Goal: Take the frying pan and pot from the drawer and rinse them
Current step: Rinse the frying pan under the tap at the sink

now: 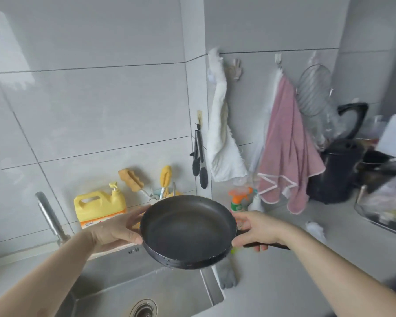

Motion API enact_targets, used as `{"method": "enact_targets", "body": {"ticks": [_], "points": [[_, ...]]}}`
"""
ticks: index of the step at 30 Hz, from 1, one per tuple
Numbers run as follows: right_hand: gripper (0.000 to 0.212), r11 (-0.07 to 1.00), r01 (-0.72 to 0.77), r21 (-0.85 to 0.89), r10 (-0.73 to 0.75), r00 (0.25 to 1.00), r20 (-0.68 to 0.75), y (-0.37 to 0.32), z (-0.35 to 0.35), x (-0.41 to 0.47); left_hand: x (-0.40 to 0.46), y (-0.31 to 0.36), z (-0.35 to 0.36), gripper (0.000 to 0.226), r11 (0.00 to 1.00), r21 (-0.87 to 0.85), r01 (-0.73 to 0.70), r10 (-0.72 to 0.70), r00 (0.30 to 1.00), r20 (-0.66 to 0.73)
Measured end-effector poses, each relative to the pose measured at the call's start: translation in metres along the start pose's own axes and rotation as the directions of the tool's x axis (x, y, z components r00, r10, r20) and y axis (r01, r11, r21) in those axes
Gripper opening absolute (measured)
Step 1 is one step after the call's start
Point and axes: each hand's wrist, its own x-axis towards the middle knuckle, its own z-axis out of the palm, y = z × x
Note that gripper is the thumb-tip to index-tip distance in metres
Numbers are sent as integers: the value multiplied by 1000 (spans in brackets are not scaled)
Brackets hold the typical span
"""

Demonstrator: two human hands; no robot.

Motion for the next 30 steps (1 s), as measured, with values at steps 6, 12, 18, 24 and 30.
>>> {"method": "enact_targets", "body": {"ticks": [6,12,18,24,30], "points": [[61,974,-183,134,207,958,-198,78,-31,-106,125,32,64,92,998,59,3,-17,969,246],[72,895,-337,292,434,806,-402,164,-57,-270,255,70,220,92,977,154,-149,30,807,590],[64,810,-443,384,586,603,-541,228,-70,-461,343,98,427,98,979,66,-191,72,637,768],[76,679,-506,532,728,373,-575,277,-67,-635,394,119,639,96,979,-8,-203,82,364,928],[65,595,-433,677,797,211,-565,318,-49,-764,434,133,829,99,980,-30,-197,69,195,978]]}}
